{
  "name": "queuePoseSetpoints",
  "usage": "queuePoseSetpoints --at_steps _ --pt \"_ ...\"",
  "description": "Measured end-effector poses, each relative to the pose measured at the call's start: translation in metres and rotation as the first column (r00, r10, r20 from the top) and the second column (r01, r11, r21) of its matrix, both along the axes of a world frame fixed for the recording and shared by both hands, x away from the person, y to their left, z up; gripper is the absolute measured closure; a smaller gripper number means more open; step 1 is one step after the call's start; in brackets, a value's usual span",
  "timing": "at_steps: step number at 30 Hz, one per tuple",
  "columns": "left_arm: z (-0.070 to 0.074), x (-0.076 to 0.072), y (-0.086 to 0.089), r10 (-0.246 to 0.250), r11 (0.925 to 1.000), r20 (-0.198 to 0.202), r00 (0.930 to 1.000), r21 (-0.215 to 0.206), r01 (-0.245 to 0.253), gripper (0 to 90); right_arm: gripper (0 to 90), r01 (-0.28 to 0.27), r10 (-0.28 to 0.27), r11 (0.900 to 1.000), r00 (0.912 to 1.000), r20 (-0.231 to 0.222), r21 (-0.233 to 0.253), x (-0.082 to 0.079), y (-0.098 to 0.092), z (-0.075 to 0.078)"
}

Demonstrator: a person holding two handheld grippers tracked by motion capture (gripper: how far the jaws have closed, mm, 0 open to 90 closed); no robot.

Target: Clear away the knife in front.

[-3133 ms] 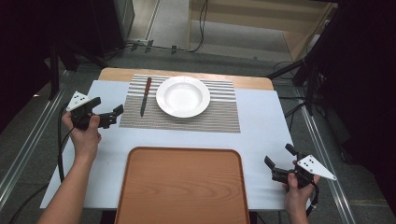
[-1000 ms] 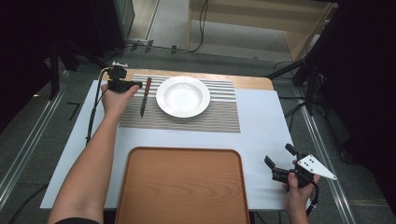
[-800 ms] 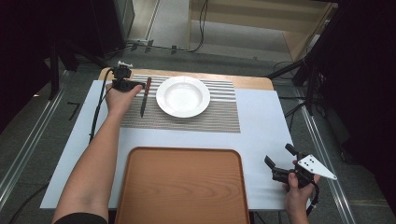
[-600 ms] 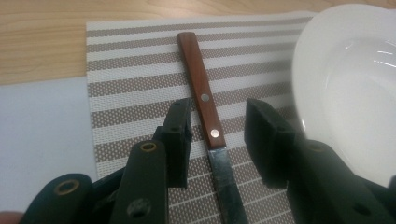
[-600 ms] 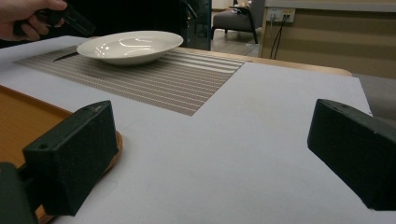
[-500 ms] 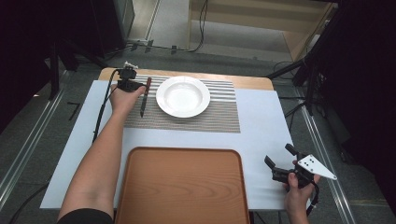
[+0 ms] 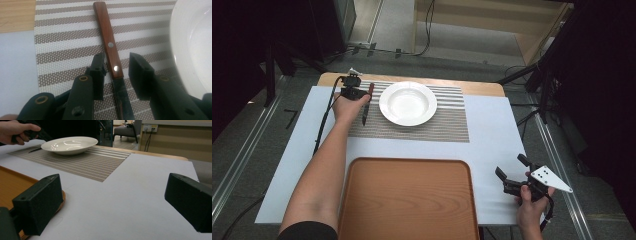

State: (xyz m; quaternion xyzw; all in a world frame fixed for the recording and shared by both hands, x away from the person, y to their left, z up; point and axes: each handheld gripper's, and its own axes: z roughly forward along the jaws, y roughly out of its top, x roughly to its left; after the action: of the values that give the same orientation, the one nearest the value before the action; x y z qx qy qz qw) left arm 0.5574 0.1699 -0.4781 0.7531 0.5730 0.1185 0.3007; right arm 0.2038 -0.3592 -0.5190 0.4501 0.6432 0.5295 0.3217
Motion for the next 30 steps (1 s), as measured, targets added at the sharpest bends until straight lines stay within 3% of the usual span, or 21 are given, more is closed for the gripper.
queuePoseSetpoints --at_steps 7,16,27,30 --pt "-0.006 0.002 -0.004 0.007 0.9997 -0.015 0.9999 0.023 -0.006 67.3 0.5 0.002 -0.002 1.0 1.0 0.0 0.0 0.0 0.0 0.0" --pt "-0.006 0.001 -0.013 0.011 0.9931 -0.003 0.9999 0.117 -0.01 76.2 0.6 0.003 -0.003 1.0 1.0 -0.003 -0.001 0.0 0.0 0.0" --pt "-0.004 -0.001 -0.011 -0.019 0.9928 -0.01 0.9998 0.119 0.02 77.0 0.5 0.005 -0.005 1.0 1.0 -0.003 0.004 0.0 0.0 0.0" --pt "0.001 -0.003 -0.009 -0.025 0.9922 0.007 0.9997 0.122 0.024 77.0 0.6 0.006 -0.006 1.0 1.0 -0.003 0.004 0.0 0.0 0.0"
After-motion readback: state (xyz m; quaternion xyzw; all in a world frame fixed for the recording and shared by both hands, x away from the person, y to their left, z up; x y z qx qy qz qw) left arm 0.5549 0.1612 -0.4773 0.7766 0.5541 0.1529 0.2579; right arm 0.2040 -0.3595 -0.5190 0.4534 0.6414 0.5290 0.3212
